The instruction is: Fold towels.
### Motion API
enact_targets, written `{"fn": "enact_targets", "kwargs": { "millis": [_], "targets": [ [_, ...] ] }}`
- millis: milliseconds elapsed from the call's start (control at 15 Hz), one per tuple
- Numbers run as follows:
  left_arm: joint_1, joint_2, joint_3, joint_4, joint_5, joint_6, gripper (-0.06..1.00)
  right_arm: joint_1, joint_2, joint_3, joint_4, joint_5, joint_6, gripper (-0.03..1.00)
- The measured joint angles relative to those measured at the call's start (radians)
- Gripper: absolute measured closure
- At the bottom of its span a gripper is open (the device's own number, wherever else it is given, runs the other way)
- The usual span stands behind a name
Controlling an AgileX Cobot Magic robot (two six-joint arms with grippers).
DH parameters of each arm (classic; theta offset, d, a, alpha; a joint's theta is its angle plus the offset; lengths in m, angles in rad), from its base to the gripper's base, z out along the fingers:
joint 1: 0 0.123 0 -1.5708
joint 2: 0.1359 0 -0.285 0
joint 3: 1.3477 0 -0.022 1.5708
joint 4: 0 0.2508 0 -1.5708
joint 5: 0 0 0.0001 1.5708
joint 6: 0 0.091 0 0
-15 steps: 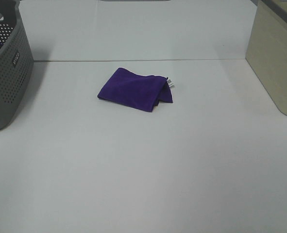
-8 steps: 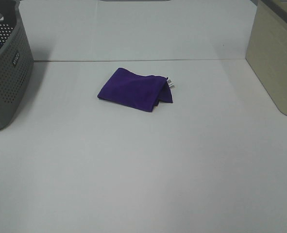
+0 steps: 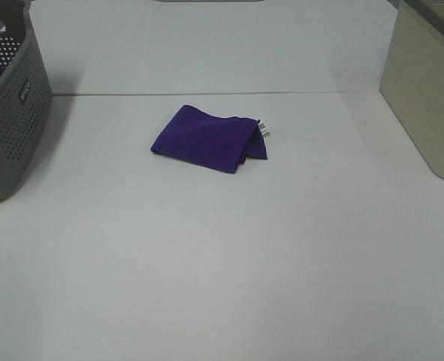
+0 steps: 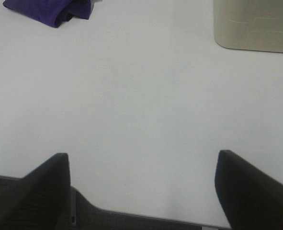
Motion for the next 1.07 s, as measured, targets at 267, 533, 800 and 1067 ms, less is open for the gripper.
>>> {"fn": "enact_targets", "kwargs": {
  "millis": [267, 533, 800, 1067],
  "targets": [
    [0.0, 0.0, 0.0, -0.002, 0.0, 0.0, 0.2, -0.079, 0.0, 0.0, 0.001, -0.001, 0.0, 0.16],
    [0.0, 0.0, 0.0, -0.003, 0.0, 0.0, 0.2, -0.088, 0.0, 0.0, 0.006, -0.001, 0.0, 0.16],
    [0.0, 0.0, 0.0, -0.003, 0.0, 0.0, 0.2, -0.088, 0.0, 0.0, 0.014, -0.001, 0.0, 0.16],
    [0.0, 0.0, 0.0, -0.003, 0.0, 0.0, 0.2, -0.088, 0.0, 0.0, 0.014, -0.001, 0.0, 0.16]
  ]
}}
